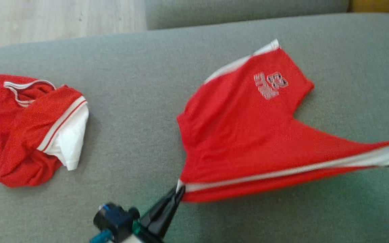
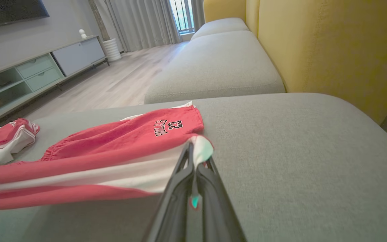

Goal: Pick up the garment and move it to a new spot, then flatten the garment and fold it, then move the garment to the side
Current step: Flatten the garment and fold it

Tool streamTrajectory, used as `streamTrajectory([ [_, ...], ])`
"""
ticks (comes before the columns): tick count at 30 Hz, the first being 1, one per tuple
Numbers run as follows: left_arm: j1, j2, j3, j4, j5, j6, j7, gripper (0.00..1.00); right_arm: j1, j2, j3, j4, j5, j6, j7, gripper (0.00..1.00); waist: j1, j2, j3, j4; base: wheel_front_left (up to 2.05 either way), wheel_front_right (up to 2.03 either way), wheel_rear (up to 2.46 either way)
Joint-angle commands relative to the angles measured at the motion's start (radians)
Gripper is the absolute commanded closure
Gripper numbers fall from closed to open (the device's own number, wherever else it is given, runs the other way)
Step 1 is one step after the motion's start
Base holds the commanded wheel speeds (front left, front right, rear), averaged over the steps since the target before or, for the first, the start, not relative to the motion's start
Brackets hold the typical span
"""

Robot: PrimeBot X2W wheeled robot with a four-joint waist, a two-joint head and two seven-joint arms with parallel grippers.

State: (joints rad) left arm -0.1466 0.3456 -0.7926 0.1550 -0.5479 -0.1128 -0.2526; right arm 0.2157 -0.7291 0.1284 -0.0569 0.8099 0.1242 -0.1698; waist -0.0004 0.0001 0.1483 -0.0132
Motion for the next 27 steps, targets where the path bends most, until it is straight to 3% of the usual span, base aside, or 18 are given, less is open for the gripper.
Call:
streamTrajectory([
  [1,0.001,0.04,0.031,-0.042,-0.011,0.015,0.007,1.0,0.03,-0.032,-0.053,-0.05,-0.015,0.007,0.016,1.0,0.0004,-0.0001,-0.031,0.018,0.0,0.0,0.0],
  [5,0.044,0.051,0.036,-0.115,-0.049,0.03,0.034,1.0,0.11,0.017,-0.153,-0.158,-0.059,0.007,0.098,1.0,0.0004,-0.0001,-0.037,0.037,0.0,0.0,0.0],
  [11,-0.019,-0.025,0.064,-0.151,-0.154,0.025,0.085,1.0,0.021,0.067,-0.183,-0.202,-0.098,0.007,0.214,1.0,0.0004,-0.0001,0.03,0.076,0.0,0.0,0.0],
  [18,-0.204,-0.147,0.106,-0.084,-0.317,0.003,0.182,1.0,-0.257,0.059,-0.124,-0.069,-0.1,0.007,0.254,1.0,0.0004,-0.0001,0.154,0.121,0.0,0.0,0.0],
  [27,-0.44,-0.189,0.158,0.07,-0.382,-0.009,0.236,1.0,-0.634,0.009,0.068,0.139,-0.043,0.007,0.305,1.0,0.0004,-0.0001,0.269,0.139,0.0,0.0,0.0],
])
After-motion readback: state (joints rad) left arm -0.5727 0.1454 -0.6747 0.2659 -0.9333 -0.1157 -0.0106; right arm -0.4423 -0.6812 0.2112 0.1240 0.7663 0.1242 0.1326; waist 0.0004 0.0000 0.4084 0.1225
